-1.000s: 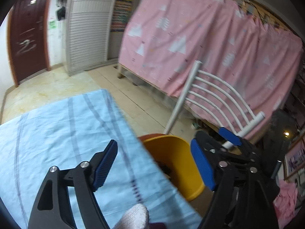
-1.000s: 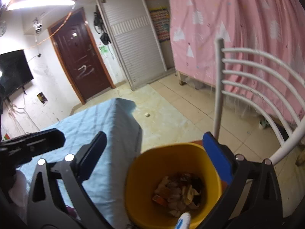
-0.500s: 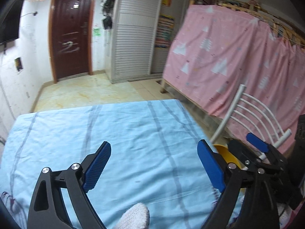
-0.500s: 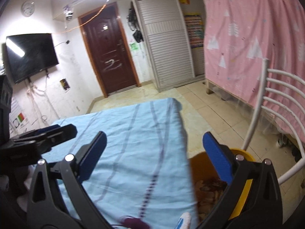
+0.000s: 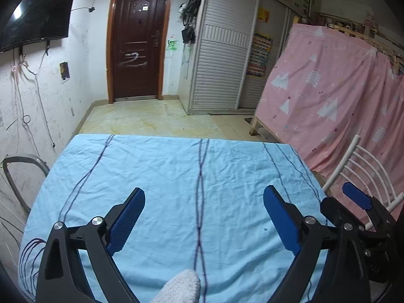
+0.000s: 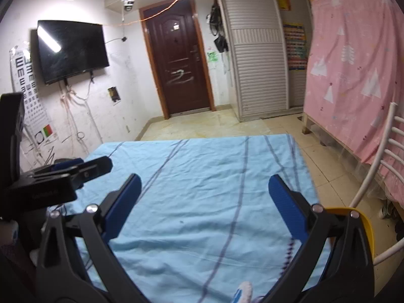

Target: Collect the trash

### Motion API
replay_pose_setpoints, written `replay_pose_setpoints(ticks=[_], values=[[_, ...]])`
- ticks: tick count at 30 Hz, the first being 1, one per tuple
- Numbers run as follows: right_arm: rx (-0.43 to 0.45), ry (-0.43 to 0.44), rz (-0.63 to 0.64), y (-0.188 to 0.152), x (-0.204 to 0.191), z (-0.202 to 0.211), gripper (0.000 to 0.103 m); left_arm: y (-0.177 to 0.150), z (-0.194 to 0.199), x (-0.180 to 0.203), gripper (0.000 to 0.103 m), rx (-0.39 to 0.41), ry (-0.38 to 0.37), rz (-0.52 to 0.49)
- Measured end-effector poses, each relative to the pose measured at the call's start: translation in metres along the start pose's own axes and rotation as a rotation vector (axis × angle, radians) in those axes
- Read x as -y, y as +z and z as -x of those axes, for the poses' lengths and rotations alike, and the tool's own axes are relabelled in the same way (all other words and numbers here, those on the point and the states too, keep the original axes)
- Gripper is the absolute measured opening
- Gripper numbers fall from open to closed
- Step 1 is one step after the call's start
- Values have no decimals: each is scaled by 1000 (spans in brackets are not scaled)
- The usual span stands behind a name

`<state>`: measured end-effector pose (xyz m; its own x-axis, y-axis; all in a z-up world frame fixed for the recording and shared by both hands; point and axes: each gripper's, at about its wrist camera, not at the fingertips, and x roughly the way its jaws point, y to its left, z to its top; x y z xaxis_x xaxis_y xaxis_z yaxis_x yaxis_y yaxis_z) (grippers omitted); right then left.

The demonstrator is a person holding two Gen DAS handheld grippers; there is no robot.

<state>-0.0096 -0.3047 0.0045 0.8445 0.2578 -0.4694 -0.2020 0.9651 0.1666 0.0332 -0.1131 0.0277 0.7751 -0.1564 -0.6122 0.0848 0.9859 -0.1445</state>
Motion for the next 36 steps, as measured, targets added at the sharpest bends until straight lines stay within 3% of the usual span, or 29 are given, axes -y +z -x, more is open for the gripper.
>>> replay_pose_setpoints(ticks=[10,36], values=[[-8,31,37,5,-21,-10,97,-2,8,-24,88,1,61,27],[-9,25,52,4,-27,-9,97,-4,9,-22,89,-2,66,28]])
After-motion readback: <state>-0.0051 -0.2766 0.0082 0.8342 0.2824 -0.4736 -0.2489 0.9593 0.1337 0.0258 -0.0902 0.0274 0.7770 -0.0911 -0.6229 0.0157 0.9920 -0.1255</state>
